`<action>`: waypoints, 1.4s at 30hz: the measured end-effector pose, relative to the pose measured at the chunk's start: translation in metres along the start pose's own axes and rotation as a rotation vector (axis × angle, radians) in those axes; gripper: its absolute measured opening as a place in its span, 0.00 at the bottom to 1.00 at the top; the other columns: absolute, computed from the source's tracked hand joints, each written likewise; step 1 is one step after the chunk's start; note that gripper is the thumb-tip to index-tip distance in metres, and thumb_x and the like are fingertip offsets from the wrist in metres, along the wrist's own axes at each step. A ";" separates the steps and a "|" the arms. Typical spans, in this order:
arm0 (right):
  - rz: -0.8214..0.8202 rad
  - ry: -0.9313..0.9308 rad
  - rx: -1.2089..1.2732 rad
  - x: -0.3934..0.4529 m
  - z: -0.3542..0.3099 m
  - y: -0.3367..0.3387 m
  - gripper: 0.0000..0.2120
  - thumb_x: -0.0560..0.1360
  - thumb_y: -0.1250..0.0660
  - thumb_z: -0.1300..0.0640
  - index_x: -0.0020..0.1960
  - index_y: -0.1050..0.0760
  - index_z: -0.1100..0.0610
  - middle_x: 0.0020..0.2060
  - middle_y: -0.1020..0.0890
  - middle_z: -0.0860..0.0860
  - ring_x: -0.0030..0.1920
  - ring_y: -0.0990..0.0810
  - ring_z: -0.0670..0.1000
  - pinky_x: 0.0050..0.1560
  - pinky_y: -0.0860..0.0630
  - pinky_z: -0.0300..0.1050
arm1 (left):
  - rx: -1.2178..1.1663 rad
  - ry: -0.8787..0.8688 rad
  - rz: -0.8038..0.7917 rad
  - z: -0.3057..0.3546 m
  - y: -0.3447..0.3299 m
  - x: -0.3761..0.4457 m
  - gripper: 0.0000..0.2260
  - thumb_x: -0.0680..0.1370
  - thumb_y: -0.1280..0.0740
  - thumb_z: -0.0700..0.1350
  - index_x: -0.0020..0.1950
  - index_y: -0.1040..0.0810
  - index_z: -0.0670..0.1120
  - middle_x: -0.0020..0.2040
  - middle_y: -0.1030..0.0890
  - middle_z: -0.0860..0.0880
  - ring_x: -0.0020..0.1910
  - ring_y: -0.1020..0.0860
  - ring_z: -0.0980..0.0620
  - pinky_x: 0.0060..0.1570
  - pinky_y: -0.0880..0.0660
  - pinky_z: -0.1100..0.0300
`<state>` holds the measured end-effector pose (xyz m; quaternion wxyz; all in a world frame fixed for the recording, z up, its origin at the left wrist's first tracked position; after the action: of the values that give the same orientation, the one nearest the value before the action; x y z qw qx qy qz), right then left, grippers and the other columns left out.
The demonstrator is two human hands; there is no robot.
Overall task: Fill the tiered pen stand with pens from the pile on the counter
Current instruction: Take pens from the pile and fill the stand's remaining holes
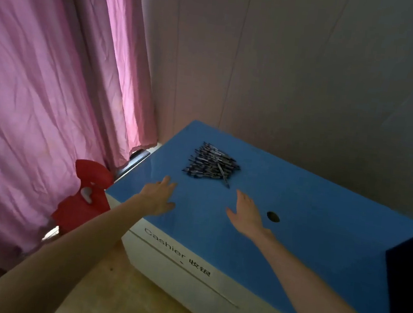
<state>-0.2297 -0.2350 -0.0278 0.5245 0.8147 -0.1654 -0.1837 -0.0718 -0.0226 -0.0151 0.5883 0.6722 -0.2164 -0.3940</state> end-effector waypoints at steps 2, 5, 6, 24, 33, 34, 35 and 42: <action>-0.005 0.005 0.009 0.024 -0.003 -0.004 0.34 0.83 0.37 0.49 0.81 0.48 0.60 0.78 0.36 0.57 0.76 0.36 0.57 0.74 0.34 0.52 | -0.019 -0.030 -0.003 -0.003 -0.006 0.017 0.33 0.82 0.38 0.59 0.81 0.46 0.47 0.79 0.43 0.44 0.67 0.27 0.41 0.60 0.24 0.47; 0.024 -0.005 0.022 0.065 -0.004 -0.007 0.30 0.83 0.36 0.50 0.79 0.42 0.59 0.74 0.31 0.56 0.72 0.32 0.57 0.69 0.30 0.51 | -0.021 -0.078 -0.015 -0.007 -0.011 0.044 0.31 0.82 0.38 0.59 0.80 0.44 0.46 0.77 0.40 0.43 0.67 0.27 0.41 0.60 0.24 0.46; 0.038 -0.011 0.028 0.080 -0.004 -0.009 0.29 0.82 0.36 0.51 0.79 0.41 0.60 0.72 0.30 0.56 0.70 0.31 0.57 0.68 0.29 0.51 | -0.016 -0.086 -0.012 -0.010 -0.011 0.054 0.31 0.82 0.38 0.58 0.80 0.43 0.46 0.77 0.40 0.43 0.68 0.27 0.41 0.60 0.25 0.46; 0.308 0.267 -0.186 0.191 -0.016 -0.037 0.18 0.78 0.29 0.50 0.65 0.23 0.56 0.56 0.21 0.51 0.57 0.22 0.54 0.56 0.25 0.50 | -0.173 -0.011 0.068 -0.033 -0.018 0.185 0.30 0.77 0.35 0.67 0.68 0.32 0.47 0.61 0.28 0.48 0.60 0.26 0.46 0.48 0.24 0.51; 0.075 0.352 -0.218 0.206 -0.021 -0.034 0.19 0.80 0.33 0.46 0.66 0.26 0.56 0.58 0.23 0.51 0.59 0.25 0.52 0.59 0.25 0.48 | -0.345 -0.042 0.089 -0.028 -0.022 0.208 0.22 0.74 0.30 0.64 0.55 0.29 0.49 0.54 0.26 0.50 0.51 0.24 0.48 0.41 0.32 0.55; 0.058 0.349 -0.213 0.206 -0.021 -0.033 0.19 0.80 0.33 0.46 0.66 0.26 0.56 0.58 0.23 0.51 0.59 0.25 0.52 0.59 0.25 0.48 | -0.356 -0.057 0.101 -0.029 -0.023 0.207 0.21 0.75 0.30 0.64 0.56 0.28 0.50 0.54 0.26 0.51 0.51 0.24 0.48 0.40 0.31 0.55; 0.051 0.347 -0.214 0.206 -0.020 -0.033 0.19 0.80 0.34 0.45 0.65 0.26 0.56 0.58 0.23 0.50 0.59 0.26 0.52 0.58 0.25 0.48 | -0.366 -0.073 0.115 -0.031 -0.024 0.205 0.20 0.75 0.30 0.64 0.56 0.27 0.51 0.53 0.26 0.52 0.50 0.24 0.49 0.40 0.30 0.55; 0.016 0.399 -0.309 0.202 -0.022 -0.038 0.13 0.84 0.39 0.46 0.54 0.24 0.56 0.48 0.22 0.50 0.49 0.26 0.51 0.50 0.25 0.49 | -0.399 -0.162 0.164 -0.028 -0.024 0.202 0.16 0.77 0.31 0.60 0.58 0.25 0.52 0.54 0.25 0.53 0.55 0.25 0.51 0.44 0.27 0.56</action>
<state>-0.0394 -0.2956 -0.0794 0.6665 0.7437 -0.0350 -0.0382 0.0664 -0.1532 -0.0936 0.7204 0.4889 -0.2346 -0.4324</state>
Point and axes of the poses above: each hand's wrist, its own x-axis towards the middle knuckle, its own y-axis out of the back of the hand, z = x × y, the point moved 9 cm from there along x, towards the middle knuckle
